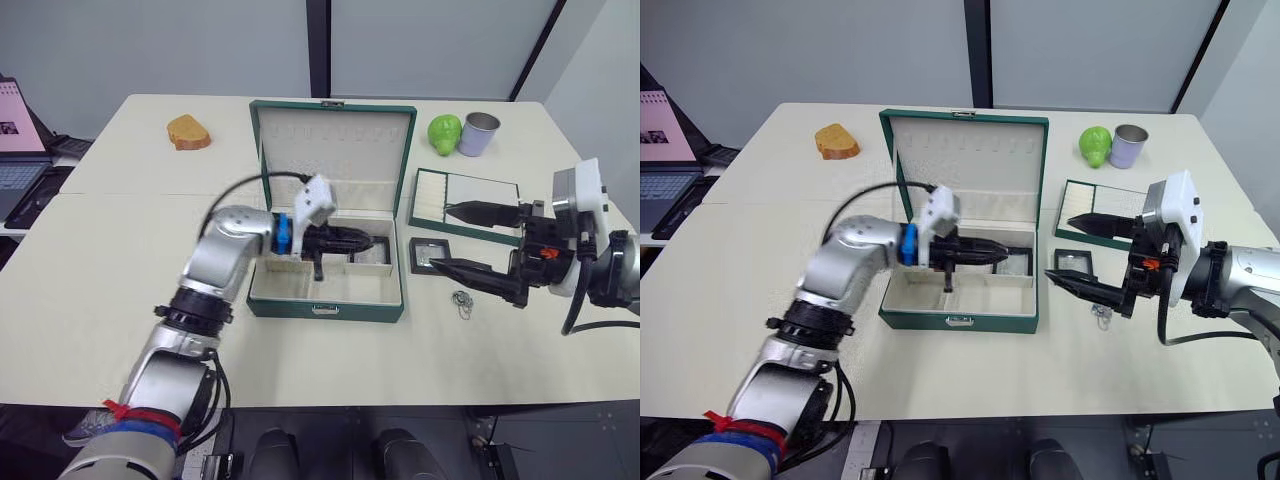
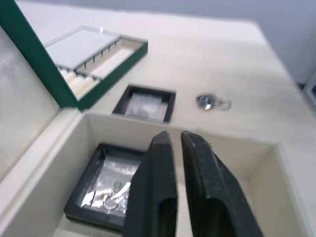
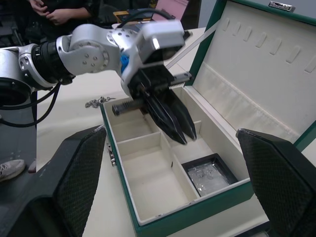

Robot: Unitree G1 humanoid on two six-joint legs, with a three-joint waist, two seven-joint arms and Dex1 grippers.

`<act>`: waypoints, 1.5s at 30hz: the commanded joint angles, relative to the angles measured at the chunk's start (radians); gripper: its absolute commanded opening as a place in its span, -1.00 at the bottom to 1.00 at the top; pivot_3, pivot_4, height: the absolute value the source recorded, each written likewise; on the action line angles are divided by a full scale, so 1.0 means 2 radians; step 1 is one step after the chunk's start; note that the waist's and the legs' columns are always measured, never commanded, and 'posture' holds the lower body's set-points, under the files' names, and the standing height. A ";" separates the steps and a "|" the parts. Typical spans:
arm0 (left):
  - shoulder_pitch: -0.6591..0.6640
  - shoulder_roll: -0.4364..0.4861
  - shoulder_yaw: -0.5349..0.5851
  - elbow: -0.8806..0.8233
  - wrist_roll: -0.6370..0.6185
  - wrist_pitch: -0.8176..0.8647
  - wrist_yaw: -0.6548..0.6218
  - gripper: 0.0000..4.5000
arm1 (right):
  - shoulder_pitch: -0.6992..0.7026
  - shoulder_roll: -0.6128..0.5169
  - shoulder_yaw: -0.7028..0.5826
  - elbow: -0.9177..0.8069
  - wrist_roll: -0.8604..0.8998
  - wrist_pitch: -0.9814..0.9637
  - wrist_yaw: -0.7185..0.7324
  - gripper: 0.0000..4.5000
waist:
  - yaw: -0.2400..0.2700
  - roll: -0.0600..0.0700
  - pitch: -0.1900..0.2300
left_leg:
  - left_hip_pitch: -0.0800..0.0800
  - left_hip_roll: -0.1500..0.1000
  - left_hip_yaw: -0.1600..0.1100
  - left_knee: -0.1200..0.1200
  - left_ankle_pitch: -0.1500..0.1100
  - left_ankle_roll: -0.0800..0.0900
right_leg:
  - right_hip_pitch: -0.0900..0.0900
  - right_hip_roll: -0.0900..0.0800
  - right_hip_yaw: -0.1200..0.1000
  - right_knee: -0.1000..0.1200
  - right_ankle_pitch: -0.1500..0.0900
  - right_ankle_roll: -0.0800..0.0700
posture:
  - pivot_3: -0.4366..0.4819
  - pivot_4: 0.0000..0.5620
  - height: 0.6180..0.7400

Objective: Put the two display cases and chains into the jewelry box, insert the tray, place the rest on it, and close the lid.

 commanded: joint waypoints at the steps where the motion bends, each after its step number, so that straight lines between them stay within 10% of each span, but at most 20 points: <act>1: 0.026 0.036 0.046 -0.067 -0.056 0.058 0.000 -0.20 | -0.016 -0.008 -0.010 0.011 0.011 -0.008 0.018 1.00 | 0.000 0.000 0.000 | 0.000 0.000 0.000 0.000 0.000 0.000 | 0.000 0.000 0.000 0.000 0.000 0.000 | -0.05 -0.47 1.00; 10: 0.142 0.137 0.188 -0.192 -0.143 0.172 0.081 0.98 | -0.125 0.026 0.069 0.053 -0.010 -0.016 0.048 1.00 | -0.004 0.000 0.000 | 0.000 0.000 -0.001 0.000 0.000 0.000 | 0.000 0.000 -0.001 0.000 0.000 0.000 | -0.05 -0.47 1.00; 25: 0.408 0.088 0.390 -0.340 -0.235 0.200 0.256 0.99 | -0.251 0.172 0.216 0.118 -0.083 -0.026 0.082 1.00 | -0.010 0.000 0.000 | 0.000 0.001 -0.002 0.000 0.000 0.000 | -0.002 -0.001 -0.002 0.001 0.000 -0.001 | -0.05 -0.47 1.00; 45: 0.547 0.057 0.416 -0.304 -0.192 0.067 0.301 0.99 | -0.280 0.261 0.257 0.149 -0.143 -0.020 0.075 1.00 | -0.013 0.000 0.000 | 0.000 0.001 -0.001 -0.002 0.000 0.000 | -0.003 0.000 -0.001 0.001 0.001 -0.001 | -0.05 -0.47 1.00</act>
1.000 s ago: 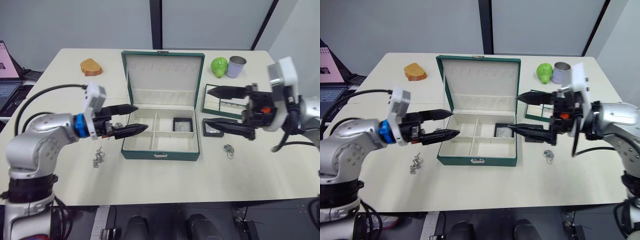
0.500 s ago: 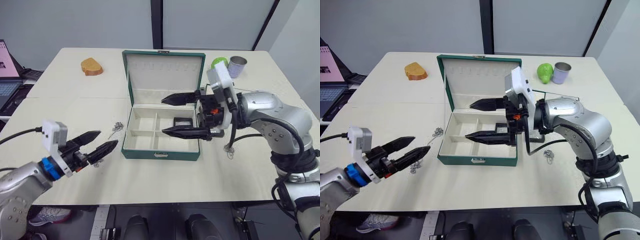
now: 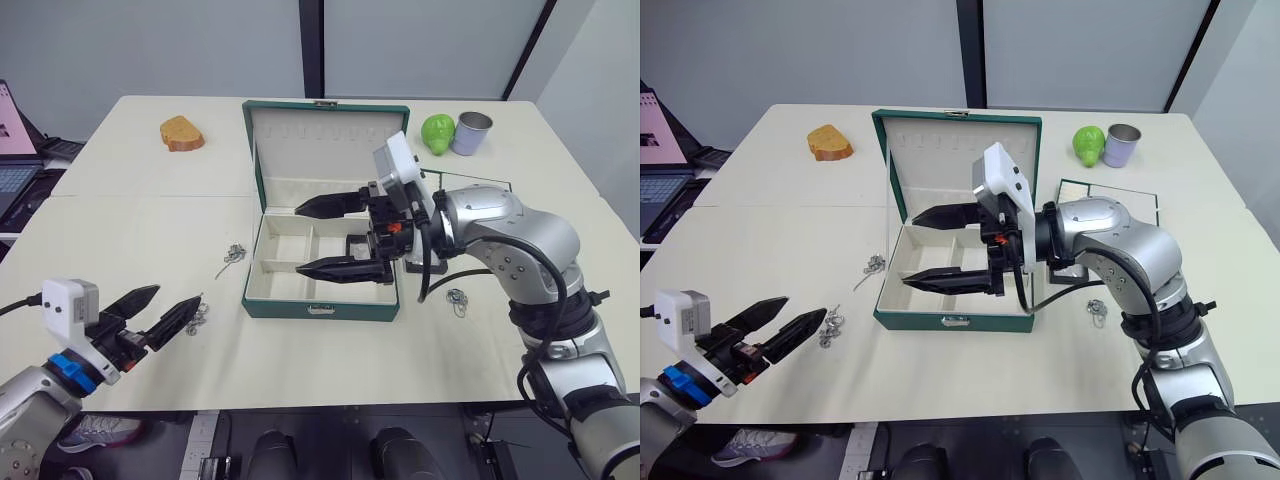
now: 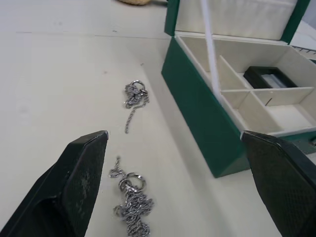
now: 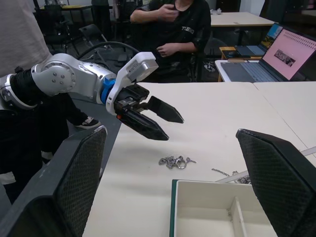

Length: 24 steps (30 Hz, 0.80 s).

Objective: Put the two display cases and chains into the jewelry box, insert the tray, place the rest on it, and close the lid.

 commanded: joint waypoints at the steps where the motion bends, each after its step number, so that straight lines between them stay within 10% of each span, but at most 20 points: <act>1: 0.001 -0.001 -0.004 0.009 0.018 -0.030 0.005 0.99 | -0.015 0.014 0.000 -0.011 -0.005 0.000 -0.015 1.00 | 0.000 0.000 0.000 | 0.000 0.000 0.000 -0.002 0.000 0.000 | 0.000 0.000 0.000 0.000 0.000 0.000 | -0.05 -0.47 1.00; 24: 0.025 0.035 -0.063 0.095 0.097 -0.118 -0.062 0.99 | -0.004 0.010 0.019 -0.010 -0.039 -0.010 0.003 1.00 | -0.002 0.000 0.000 | 0.000 0.000 0.001 -0.004 0.000 0.000 | -0.001 0.000 0.001 -0.001 0.000 0.000 | -0.05 -0.47 1.00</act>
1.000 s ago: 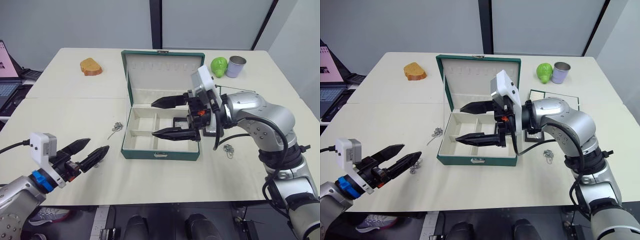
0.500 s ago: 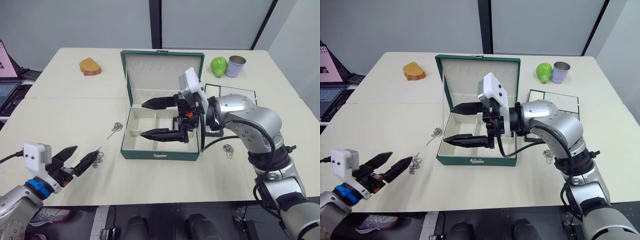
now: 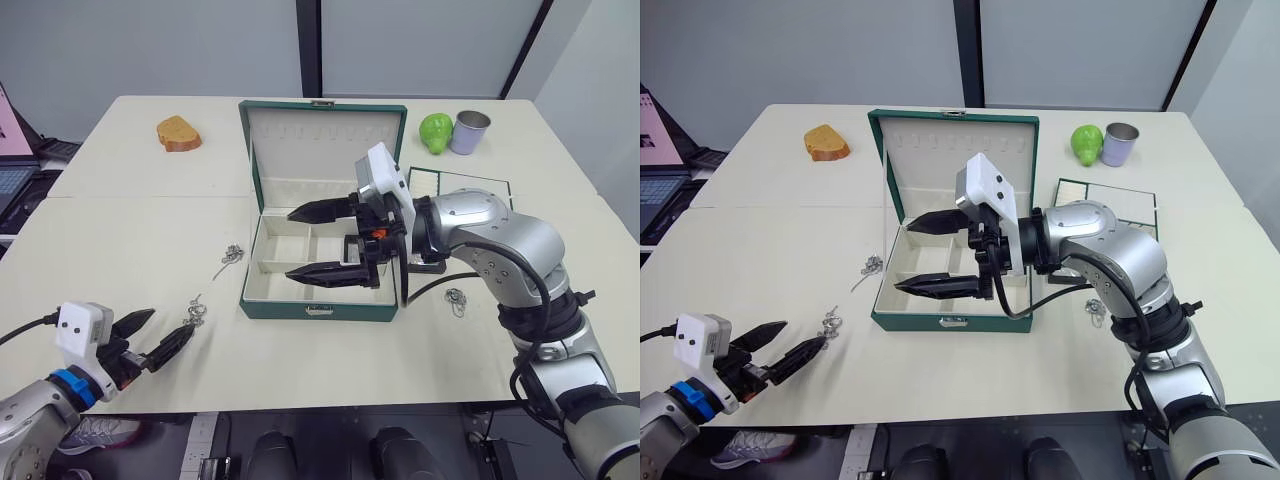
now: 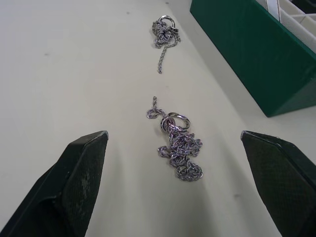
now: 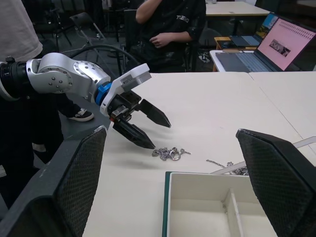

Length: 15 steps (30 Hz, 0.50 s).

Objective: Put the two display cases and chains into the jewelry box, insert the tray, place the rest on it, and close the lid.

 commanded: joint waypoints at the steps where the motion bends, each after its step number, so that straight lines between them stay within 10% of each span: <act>1: -0.001 0.008 0.002 -0.004 0.002 -0.011 -0.009 0.99 | -0.003 0.000 -0.001 -0.011 -0.001 -0.009 0.008 1.00 | 0.000 0.000 0.000 | 0.000 0.000 0.000 0.000 0.000 0.000 | 0.000 0.000 0.000 0.000 0.000 0.000 | -0.05 -0.47 1.00; 15: -0.021 -0.003 -0.042 0.022 0.062 -0.076 -0.003 0.99 | 0.003 -0.004 -0.003 -0.014 -0.006 -0.008 0.016 1.00 | 0.001 0.000 0.000 | 0.000 0.000 0.000 0.000 0.000 0.000 | 0.000 0.000 0.000 0.000 0.000 0.000 | -0.05 -0.47 1.00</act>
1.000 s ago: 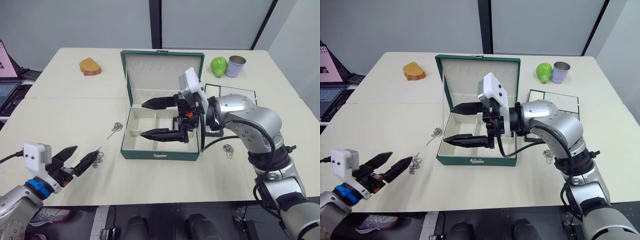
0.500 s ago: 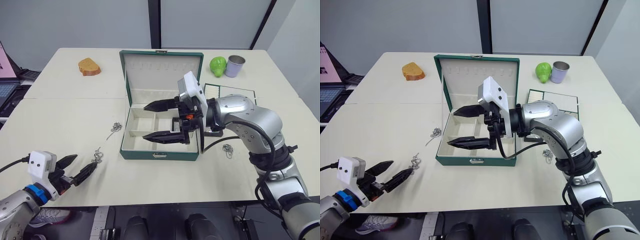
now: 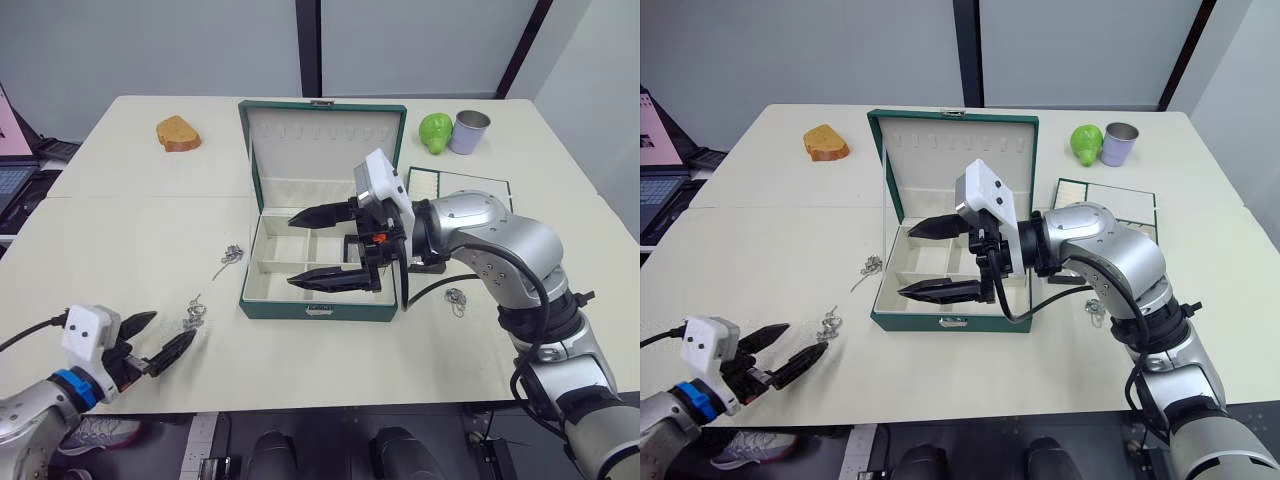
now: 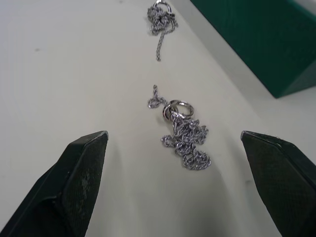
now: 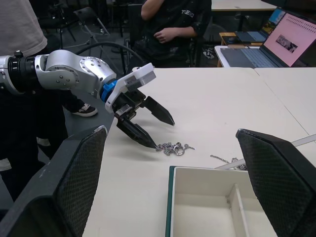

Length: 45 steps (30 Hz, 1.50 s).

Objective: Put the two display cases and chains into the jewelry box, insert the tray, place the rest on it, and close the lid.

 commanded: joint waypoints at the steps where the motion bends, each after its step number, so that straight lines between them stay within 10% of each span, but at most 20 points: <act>1: -0.014 -0.013 -0.016 -0.004 0.018 -0.027 0.018 0.99 | 0.002 -0.003 -0.007 -0.015 0.000 -0.008 0.002 1.00 | 0.000 0.000 0.000 | 0.000 0.000 0.000 0.000 0.000 0.000 | 0.000 0.000 0.000 0.000 0.000 0.000 | -0.05 -0.47 1.00; 22: -0.030 -0.060 -0.087 0.037 0.089 -0.058 0.087 0.99 | 0.005 -0.020 -0.011 -0.030 0.006 0.001 0.003 1.00 | 0.001 0.000 0.000 | 0.001 0.000 0.000 0.000 0.000 0.000 | 0.001 0.000 0.001 0.000 0.000 0.000 | -0.05 -0.47 1.00; 35: -0.035 -0.057 -0.088 0.041 0.079 -0.041 0.084 -0.69 | 0.007 -0.024 -0.012 -0.028 0.002 -0.006 0.004 1.00 | 0.000 0.001 0.000 | 0.001 0.000 0.001 0.000 0.000 0.000 | 0.001 0.000 0.001 0.000 0.000 0.000 | -0.05 -0.47 1.00; 45: -0.037 -0.063 -0.076 0.036 0.075 -0.049 0.092 -0.75 | 0.009 -0.025 -0.013 -0.022 -0.002 -0.013 0.007 1.00 | 0.000 0.001 -0.001 | 0.001 0.000 0.001 0.000 0.000 0.000 | 0.001 0.000 0.001 0.000 0.000 0.000 | -0.05 -0.47 1.00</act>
